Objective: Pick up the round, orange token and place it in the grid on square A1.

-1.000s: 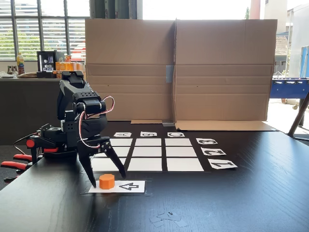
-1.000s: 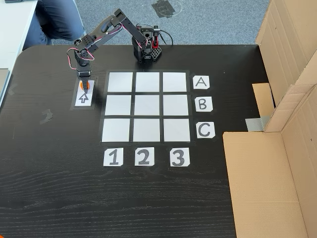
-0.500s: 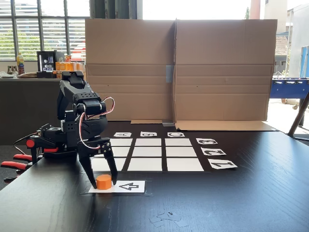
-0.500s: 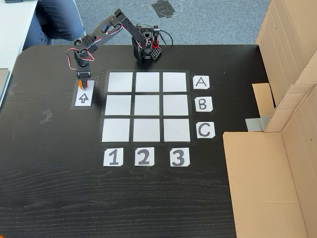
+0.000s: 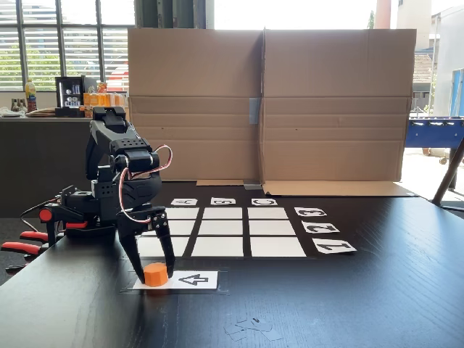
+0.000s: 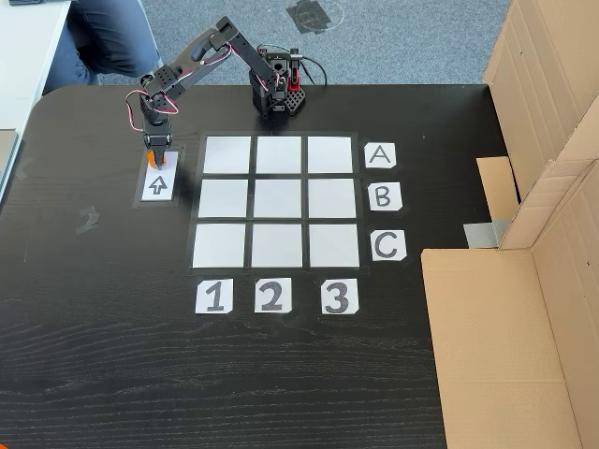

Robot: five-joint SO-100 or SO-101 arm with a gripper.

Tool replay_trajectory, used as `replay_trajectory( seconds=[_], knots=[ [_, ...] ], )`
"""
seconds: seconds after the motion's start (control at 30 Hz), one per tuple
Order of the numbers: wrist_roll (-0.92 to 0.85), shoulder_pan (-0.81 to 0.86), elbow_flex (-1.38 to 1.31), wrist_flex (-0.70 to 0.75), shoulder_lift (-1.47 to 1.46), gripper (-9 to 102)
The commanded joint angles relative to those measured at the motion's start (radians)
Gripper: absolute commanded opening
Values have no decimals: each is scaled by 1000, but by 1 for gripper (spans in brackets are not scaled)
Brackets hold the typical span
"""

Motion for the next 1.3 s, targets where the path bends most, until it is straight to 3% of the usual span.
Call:
replay_trajectory(
  seconds=[0.0, 0.47, 1.27],
  knots=[
    [-3, -8, -18, 3, 112, 6],
    [-5, -11, 115, 9, 525, 6],
    [-11, -178, 821, 9, 1284, 7]
  ],
)
